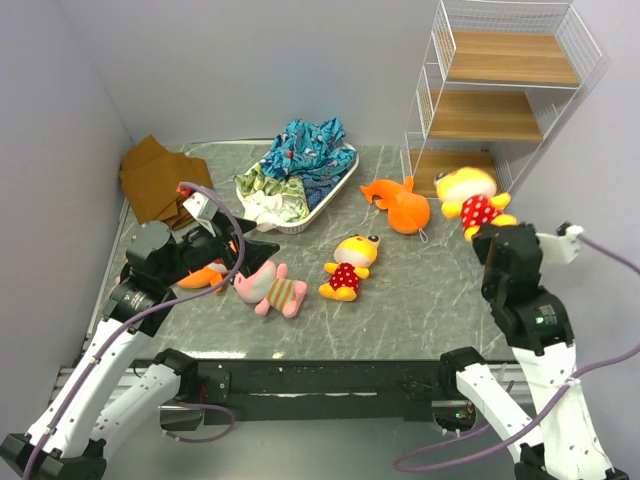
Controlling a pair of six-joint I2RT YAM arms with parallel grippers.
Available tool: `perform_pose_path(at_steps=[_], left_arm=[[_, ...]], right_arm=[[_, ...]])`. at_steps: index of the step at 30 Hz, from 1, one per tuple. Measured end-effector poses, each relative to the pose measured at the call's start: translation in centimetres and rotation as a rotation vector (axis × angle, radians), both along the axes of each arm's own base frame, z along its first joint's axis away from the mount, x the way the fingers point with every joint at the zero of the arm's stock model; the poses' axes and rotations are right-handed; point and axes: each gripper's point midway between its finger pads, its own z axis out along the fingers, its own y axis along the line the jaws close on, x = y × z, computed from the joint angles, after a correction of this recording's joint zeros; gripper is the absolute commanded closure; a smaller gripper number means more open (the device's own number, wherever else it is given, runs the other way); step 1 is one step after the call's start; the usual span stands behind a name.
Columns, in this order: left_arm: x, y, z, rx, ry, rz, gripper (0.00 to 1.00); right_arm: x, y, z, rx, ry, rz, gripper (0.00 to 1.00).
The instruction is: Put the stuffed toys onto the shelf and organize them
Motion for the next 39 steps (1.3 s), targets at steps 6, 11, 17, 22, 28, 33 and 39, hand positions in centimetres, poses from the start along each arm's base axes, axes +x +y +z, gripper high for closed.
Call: perform_pose_path(at_steps=[6, 11, 17, 22, 28, 33, 39], left_arm=[[0.1, 0.1, 0.0, 0.0, 0.0, 0.008, 0.04], [0.2, 0.1, 0.0, 0.0, -0.002, 0.018, 0.04], [0.2, 0.2, 0.0, 0.001, -0.001, 0.02, 0.04], [0.0, 0.2, 0.2, -0.002, -0.006, 0.019, 0.04], [-0.1, 0.2, 0.2, -0.001, -0.007, 0.02, 0.04], [-0.2, 0.0, 0.2, -0.001, -0.006, 0.014, 0.04], [-0.1, -0.1, 0.0, 0.005, -0.003, 0.01, 0.04]], right_arm=[[1.6, -0.7, 7.8, -0.115, -0.112, -0.006, 1.0], [4.6, -0.8, 14.7, -0.188, -0.206, -0.034, 1.0], [8.7, -1.1, 20.2, -0.253, -0.293, -0.097, 1.0], [12.8, -2.3, 21.9, -0.292, -0.31, -0.152, 1.0], [18.5, -3.8, 23.2, -0.317, -0.336, -0.152, 1.0], [24.2, -4.4, 23.8, -0.324, -0.344, -0.13, 1.0], [29.8, -4.1, 20.6, -0.318, -0.296, -0.09, 1.0]])
